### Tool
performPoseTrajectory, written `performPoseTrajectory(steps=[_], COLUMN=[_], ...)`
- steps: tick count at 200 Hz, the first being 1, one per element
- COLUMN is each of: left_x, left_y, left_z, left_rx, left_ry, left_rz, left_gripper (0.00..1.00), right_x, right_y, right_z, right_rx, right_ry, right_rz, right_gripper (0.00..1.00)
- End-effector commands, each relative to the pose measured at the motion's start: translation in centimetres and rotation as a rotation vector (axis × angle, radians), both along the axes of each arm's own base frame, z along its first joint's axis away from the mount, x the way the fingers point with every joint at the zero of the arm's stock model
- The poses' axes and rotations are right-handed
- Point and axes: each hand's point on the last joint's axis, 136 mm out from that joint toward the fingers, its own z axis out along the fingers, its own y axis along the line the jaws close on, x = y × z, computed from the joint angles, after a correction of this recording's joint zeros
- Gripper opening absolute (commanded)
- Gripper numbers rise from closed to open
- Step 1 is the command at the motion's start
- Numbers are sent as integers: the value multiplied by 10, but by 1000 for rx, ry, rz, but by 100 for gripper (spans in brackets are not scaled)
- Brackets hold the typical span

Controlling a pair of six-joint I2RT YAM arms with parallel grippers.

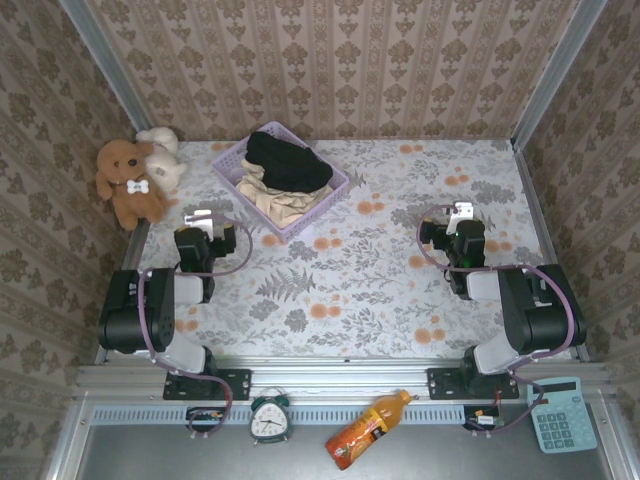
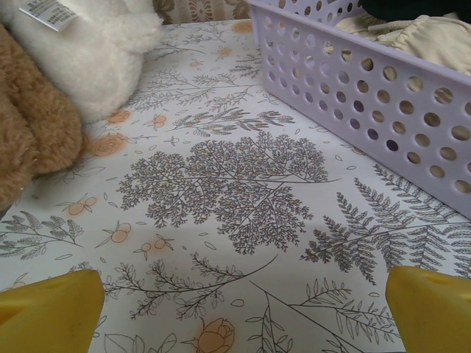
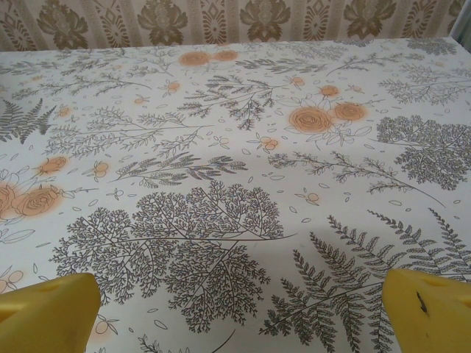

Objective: Fold and stack the mixed laundry pile

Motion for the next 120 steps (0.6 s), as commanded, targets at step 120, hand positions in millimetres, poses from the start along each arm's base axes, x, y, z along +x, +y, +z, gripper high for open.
performPoseTrajectory(steps=[120], left_x=[7], left_y=[-77], left_z=[59], left_rx=[-542], left_ry=[225], left_rz=[165], left_gripper=[96], right_x=[-19], right_y=[26], right_z=[67], right_rx=[290], right_ry=[235], right_rz=[-91], right_gripper=[100])
